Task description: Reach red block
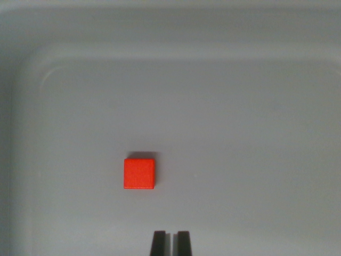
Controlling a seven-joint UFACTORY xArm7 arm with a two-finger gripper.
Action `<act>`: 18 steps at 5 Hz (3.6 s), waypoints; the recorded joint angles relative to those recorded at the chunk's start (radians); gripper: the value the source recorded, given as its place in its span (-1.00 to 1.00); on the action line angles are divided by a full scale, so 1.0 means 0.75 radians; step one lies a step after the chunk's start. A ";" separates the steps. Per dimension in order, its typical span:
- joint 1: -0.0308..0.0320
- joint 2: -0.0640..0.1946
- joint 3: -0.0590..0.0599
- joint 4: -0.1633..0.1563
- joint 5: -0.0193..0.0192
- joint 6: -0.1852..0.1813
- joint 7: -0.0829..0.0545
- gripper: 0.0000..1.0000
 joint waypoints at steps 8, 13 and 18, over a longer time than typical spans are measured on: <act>0.0053 0.017 0.002 -0.028 -0.0055 -0.043 0.005 -1.00; 0.0185 0.060 0.008 -0.099 -0.0193 -0.150 0.019 -1.00; 0.0308 0.100 0.013 -0.165 -0.0322 -0.249 0.031 -1.00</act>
